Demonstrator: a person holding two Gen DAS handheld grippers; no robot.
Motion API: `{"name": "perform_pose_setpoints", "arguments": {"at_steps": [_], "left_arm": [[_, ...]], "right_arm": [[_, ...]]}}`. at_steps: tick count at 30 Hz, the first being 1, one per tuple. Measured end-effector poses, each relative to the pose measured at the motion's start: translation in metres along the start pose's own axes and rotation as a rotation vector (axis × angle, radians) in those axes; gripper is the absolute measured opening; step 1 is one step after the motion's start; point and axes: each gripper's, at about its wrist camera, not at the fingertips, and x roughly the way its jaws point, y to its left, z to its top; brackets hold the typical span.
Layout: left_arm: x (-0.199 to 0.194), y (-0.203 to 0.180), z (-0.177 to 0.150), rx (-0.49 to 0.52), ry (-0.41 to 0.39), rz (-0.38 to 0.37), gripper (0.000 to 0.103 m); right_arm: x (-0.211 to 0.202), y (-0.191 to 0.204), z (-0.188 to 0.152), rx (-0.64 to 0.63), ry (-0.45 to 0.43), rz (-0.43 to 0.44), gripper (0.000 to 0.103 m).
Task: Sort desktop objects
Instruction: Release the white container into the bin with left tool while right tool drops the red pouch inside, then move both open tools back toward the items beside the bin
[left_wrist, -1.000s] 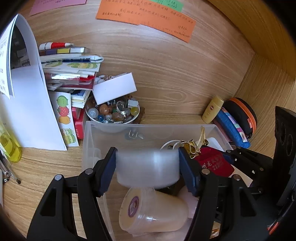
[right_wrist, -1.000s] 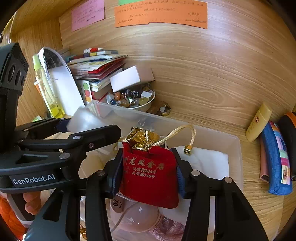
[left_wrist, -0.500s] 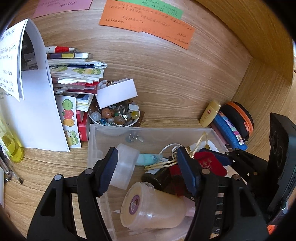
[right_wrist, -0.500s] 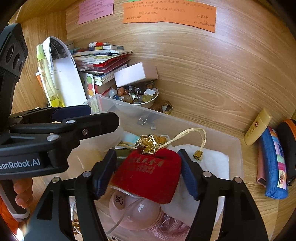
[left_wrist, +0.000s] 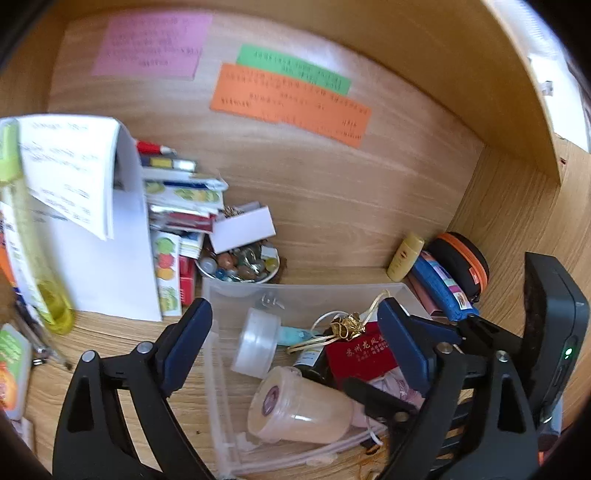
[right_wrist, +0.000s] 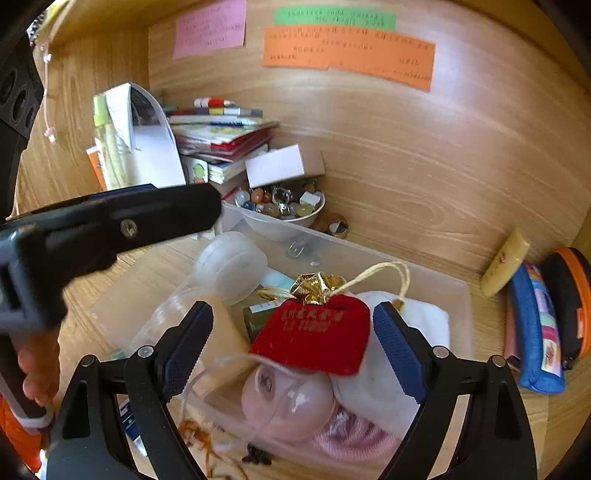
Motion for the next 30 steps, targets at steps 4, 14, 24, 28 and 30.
{"name": "perform_pose_setpoints", "arguments": {"at_steps": [4,14,24,28,30], "left_arm": [[-0.016,-0.003,-0.005,0.035,-0.035,0.04,0.097],[-0.041,0.003,-0.035,0.07,-0.018,0.084,0.098],[-0.048,0.031,-0.068,0.047,0.08,0.167,0.098],[-0.047,0.045,-0.084,0.024,0.14,0.196,0.098],[-0.047,0.052,-0.092,0.002,0.171,0.198,0.098]], "right_arm": [[-0.022,-0.003,-0.009,0.021,-0.031,0.007,0.089],[-0.065,-0.014,-0.038,0.087,-0.068,-0.006,0.096],[-0.077,-0.013,-0.068,0.099,-0.022,-0.01,0.096],[-0.072,-0.011,-0.085,0.108,0.03,0.0,0.096],[-0.068,-0.01,-0.095,0.114,0.064,-0.004,0.096]]}}
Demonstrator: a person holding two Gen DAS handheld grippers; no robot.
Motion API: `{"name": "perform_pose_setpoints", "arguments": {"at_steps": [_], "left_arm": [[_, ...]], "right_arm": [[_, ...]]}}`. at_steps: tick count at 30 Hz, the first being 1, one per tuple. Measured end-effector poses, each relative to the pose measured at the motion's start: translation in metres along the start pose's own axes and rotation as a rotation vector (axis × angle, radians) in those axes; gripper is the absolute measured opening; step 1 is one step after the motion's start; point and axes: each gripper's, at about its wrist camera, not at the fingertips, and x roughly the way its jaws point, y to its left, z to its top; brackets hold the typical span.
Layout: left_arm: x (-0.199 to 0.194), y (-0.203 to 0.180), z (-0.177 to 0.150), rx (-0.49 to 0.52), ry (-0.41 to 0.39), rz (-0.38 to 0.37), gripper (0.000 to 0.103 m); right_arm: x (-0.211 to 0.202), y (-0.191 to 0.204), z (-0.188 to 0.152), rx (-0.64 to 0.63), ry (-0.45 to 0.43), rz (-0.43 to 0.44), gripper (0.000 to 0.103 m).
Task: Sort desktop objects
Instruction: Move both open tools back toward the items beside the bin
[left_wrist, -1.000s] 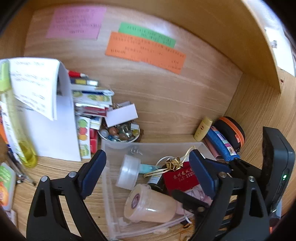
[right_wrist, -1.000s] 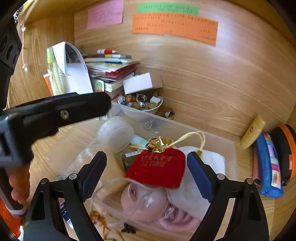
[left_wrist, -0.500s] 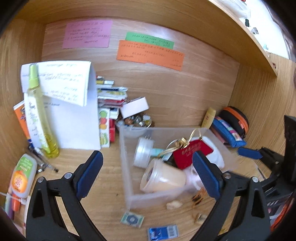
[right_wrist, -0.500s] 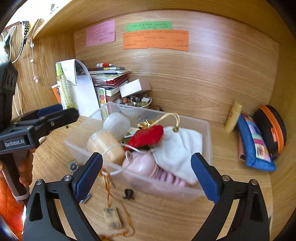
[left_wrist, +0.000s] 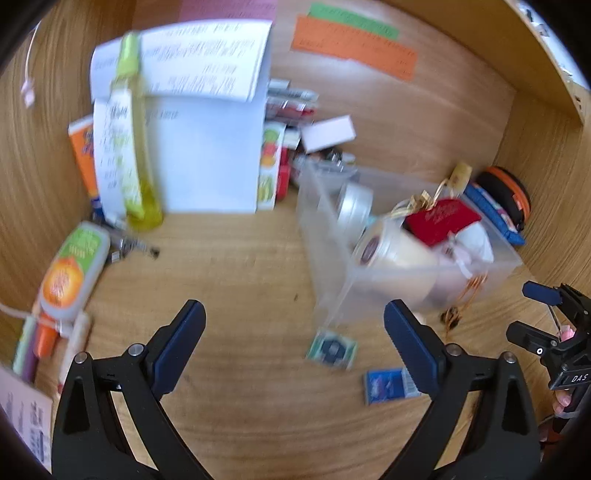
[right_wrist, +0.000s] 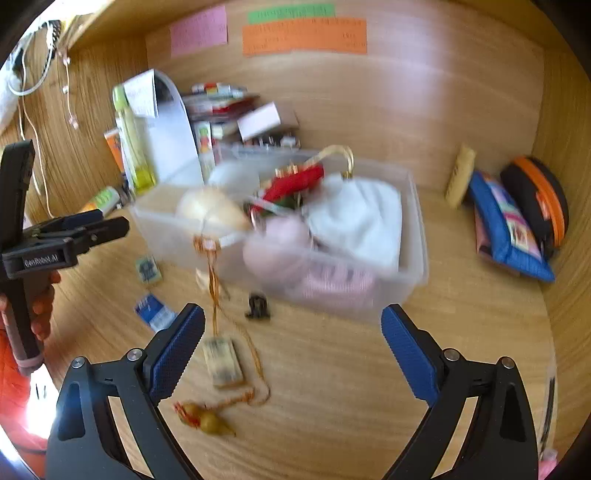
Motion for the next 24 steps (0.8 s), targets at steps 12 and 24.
{"name": "perform_pose_setpoints", "arguments": {"at_steps": [12,24], "left_arm": [[0.012,0.001,-0.03,0.029,0.127,0.04,0.098],[0.033,-0.008,-0.024,0.113,0.189,0.049,0.098]], "right_arm": [[0.006,0.015,-0.023,-0.011,0.087,0.073,0.096],[0.022,0.032,-0.029,-0.062,0.106,0.102,0.094]]}}
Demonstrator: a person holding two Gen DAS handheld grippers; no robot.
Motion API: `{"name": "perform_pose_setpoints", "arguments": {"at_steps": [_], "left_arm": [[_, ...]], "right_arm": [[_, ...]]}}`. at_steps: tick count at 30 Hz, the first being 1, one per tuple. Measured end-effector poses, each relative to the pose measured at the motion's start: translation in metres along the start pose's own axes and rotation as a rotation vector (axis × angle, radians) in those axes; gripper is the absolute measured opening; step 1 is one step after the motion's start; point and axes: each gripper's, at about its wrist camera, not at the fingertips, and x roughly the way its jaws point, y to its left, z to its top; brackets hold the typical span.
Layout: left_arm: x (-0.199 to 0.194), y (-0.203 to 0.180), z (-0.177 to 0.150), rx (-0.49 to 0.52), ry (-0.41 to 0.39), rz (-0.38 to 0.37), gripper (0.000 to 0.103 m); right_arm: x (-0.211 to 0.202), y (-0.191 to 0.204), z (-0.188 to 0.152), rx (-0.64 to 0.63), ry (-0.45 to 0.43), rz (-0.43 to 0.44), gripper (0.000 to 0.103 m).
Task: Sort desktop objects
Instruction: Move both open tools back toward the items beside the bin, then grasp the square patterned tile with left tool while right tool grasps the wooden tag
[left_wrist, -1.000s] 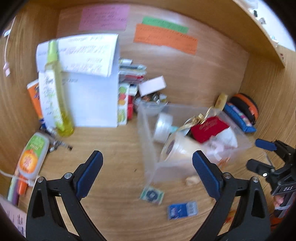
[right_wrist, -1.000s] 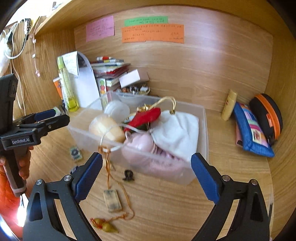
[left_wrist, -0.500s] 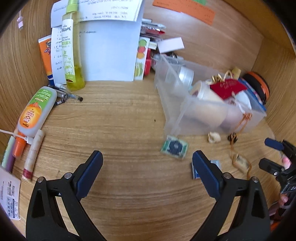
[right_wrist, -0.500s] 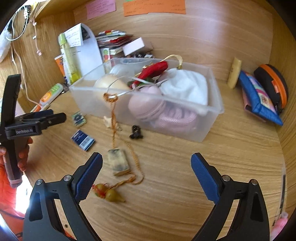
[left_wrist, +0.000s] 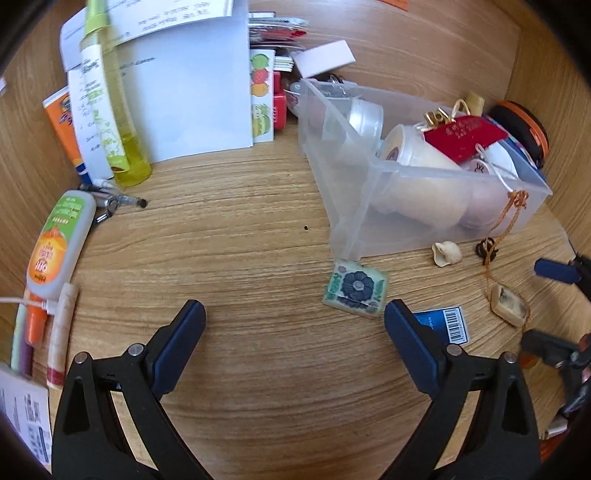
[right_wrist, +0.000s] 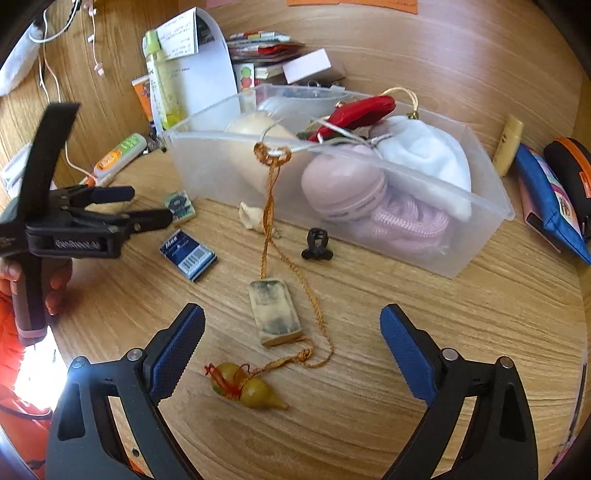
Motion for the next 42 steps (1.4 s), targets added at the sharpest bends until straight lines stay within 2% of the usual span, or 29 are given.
{"name": "perform_pose_setpoints", "arguments": {"at_steps": [1,4,6,12,14,19,23,26,31,33,42], "left_arm": [[0.002,0.0,0.002,0.003,0.006,-0.008,0.098],[0.003,-0.002,0.004,0.016,0.02,-0.031,0.098],[0.003,-0.002,0.006,0.018,0.018,-0.048,0.098],[0.005,-0.001,0.012,0.005,0.007,-0.055,0.098],[0.003,0.0,0.014,-0.005,-0.012,-0.055,0.096],[0.007,-0.004,0.016,0.014,0.001,-0.072,0.077],[0.007,-0.009,0.016,0.037,0.0,-0.075,0.072],[0.007,-0.013,0.016,0.054,-0.005,-0.078,0.059],[0.006,-0.017,0.015,0.088,-0.008,-0.081,0.037],[0.006,-0.017,0.015,0.089,-0.009,-0.083,0.033],[-0.004,-0.015,0.011,0.046,-0.039,-0.104,0.033]], "right_arm": [[-0.003,-0.001,0.0,0.006,-0.014,0.015,0.093],[-0.011,-0.003,0.002,0.013,-0.039,0.051,0.08],[-0.012,-0.002,0.003,0.006,-0.037,0.076,0.063],[0.001,0.003,0.003,-0.01,0.016,0.094,0.035],[0.004,0.004,0.001,-0.013,0.025,0.097,0.034],[0.006,0.008,0.001,-0.031,0.024,0.097,0.034],[0.01,0.01,0.004,-0.049,0.034,0.103,0.034],[0.011,0.01,0.006,-0.052,0.036,0.105,0.022],[0.01,0.011,0.003,-0.05,0.031,0.1,0.022],[0.008,0.01,0.002,-0.046,0.025,0.099,0.022],[-0.011,0.004,0.008,-0.028,-0.034,0.095,0.022]]}}
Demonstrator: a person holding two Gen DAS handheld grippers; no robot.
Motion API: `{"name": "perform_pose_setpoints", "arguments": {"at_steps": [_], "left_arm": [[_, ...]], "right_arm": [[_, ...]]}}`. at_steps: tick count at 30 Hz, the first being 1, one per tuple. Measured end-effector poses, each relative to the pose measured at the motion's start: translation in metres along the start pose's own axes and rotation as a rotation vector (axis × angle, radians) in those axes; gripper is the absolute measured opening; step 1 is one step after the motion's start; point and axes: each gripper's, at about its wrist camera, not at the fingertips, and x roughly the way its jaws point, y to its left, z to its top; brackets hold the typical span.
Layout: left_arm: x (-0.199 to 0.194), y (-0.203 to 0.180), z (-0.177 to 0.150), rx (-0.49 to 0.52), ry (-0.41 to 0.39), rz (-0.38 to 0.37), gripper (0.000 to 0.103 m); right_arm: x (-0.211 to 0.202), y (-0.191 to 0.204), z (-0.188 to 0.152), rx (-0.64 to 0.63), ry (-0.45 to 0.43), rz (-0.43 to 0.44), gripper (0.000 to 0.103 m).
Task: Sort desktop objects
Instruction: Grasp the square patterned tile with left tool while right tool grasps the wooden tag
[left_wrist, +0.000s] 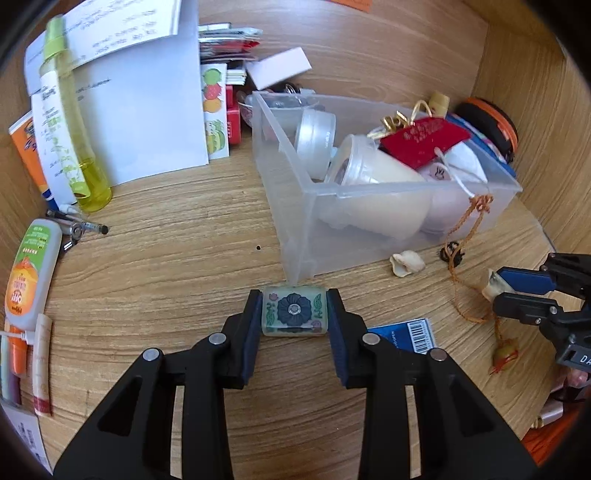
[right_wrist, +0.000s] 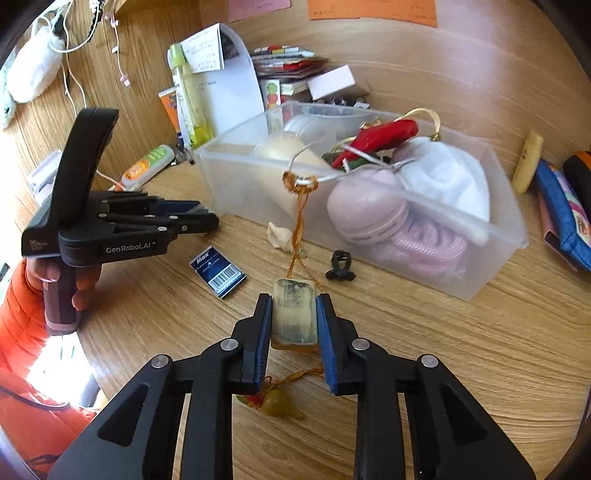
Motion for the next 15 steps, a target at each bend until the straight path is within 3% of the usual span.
{"name": "perform_pose_setpoints", "arguments": {"at_steps": [15], "left_arm": [[-0.04,-0.003,0.007,-0.066,-0.136,-0.023,0.033]], "right_arm": [[-0.031,-0.019,0.012,0.031,-0.084,-0.07,0.022]]}}
